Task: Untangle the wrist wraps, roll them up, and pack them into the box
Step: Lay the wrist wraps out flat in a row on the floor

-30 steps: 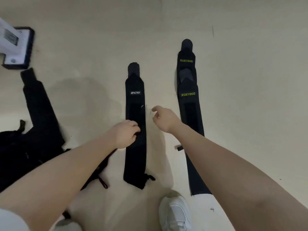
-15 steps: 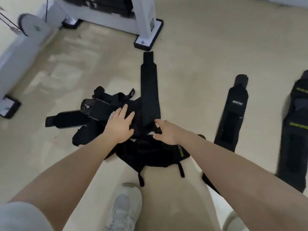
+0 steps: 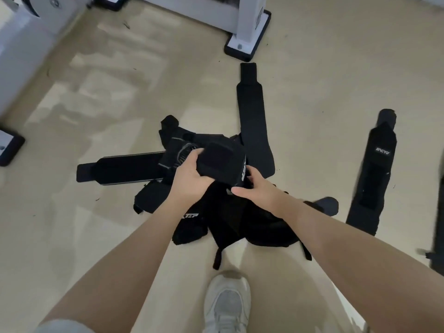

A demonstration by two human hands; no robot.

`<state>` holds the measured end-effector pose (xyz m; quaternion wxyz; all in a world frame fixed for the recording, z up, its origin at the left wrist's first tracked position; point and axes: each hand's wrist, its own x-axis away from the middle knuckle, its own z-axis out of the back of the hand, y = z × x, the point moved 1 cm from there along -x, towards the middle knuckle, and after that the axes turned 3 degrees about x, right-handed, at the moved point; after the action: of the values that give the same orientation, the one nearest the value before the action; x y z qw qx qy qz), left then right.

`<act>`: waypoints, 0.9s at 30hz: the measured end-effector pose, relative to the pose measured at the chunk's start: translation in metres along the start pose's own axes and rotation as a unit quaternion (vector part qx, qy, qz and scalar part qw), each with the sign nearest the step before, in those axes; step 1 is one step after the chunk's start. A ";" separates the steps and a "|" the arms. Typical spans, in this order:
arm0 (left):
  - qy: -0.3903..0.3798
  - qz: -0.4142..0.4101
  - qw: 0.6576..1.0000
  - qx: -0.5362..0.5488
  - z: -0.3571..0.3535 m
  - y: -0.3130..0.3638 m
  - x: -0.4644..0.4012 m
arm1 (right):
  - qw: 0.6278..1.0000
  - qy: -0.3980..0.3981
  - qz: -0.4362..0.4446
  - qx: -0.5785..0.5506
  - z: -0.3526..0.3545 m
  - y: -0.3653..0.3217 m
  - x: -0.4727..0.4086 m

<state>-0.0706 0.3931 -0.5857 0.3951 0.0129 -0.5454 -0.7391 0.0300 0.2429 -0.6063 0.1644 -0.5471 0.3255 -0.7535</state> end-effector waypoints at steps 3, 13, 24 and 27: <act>-0.016 -0.029 0.995 0.090 -0.002 0.013 0.007 | 0.997 0.004 0.023 -0.078 -0.002 -0.013 0.003; -0.043 0.142 0.970 0.195 0.012 -0.002 -0.016 | 0.943 0.229 0.014 -0.241 0.030 -0.046 -0.003; 0.114 0.068 0.959 -0.251 -0.006 -0.001 -0.025 | 0.803 0.279 -0.103 -0.516 0.048 -0.018 0.008; 0.089 0.003 0.904 -0.418 -0.021 0.008 -0.019 | 0.794 0.217 -0.038 -0.567 0.047 -0.017 0.013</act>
<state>-0.0434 0.3871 -0.5952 0.4129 -0.0898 -0.1487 -0.8940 0.0709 0.2331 -0.5763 -0.2790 -0.3767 0.7000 -0.5388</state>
